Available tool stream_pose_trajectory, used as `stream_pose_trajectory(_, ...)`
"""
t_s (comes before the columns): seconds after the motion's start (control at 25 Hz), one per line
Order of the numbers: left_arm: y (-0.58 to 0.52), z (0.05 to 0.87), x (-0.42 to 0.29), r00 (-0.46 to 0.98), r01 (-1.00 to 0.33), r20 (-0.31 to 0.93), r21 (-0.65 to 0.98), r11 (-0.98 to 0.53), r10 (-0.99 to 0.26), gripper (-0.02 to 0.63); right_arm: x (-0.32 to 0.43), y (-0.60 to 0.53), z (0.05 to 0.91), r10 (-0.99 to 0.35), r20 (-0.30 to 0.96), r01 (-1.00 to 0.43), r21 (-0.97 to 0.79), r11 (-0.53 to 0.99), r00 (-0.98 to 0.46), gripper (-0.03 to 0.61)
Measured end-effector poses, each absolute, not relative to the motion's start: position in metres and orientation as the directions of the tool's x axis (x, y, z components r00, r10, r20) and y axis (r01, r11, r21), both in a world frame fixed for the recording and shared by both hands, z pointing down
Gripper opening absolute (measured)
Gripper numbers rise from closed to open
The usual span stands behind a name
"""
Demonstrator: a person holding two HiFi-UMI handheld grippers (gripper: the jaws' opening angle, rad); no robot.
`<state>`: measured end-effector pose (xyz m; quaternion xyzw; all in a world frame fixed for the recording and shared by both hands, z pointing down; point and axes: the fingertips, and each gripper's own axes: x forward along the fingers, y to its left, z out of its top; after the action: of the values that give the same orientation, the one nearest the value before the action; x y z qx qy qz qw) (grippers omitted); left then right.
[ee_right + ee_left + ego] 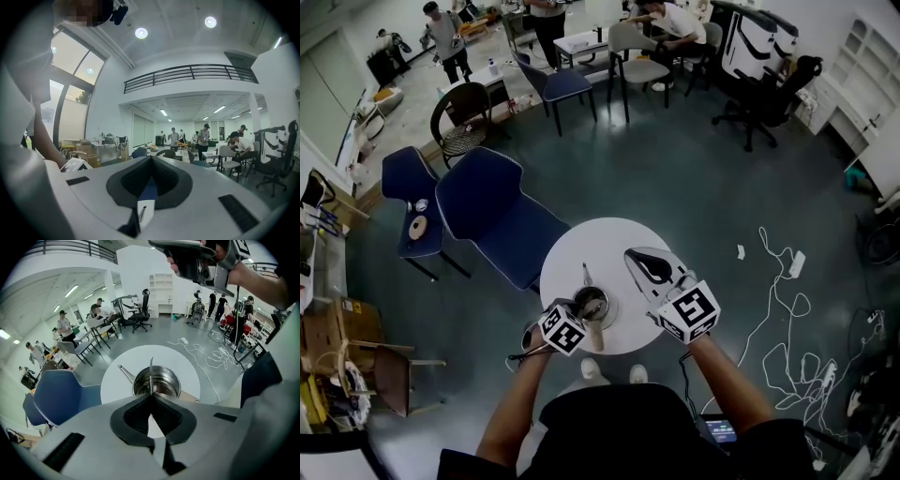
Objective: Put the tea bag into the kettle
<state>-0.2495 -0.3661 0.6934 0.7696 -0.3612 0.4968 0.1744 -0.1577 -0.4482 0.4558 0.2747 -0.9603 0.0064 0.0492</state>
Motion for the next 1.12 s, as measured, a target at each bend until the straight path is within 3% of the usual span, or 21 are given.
stream_pose_trajectory(0.68, -0.381, 0.706, -0.248, 0.27, -0.709, 0.895, -0.066, -0.702, -0.356, 0.017, -0.162, -0.463, 0.463, -0.53, 0.106, -0.534, -0.006, 0.845, -0.841, 0.017)
stream_pose_trajectory(1.12, -0.388, 0.681, -0.243, 0.292, -0.755, 0.854, -0.07, -0.652, -0.43, 0.015, -0.159, -0.464, 0.465, -0.51, 0.106, -0.513, -0.006, 0.858, -0.854, 0.017)
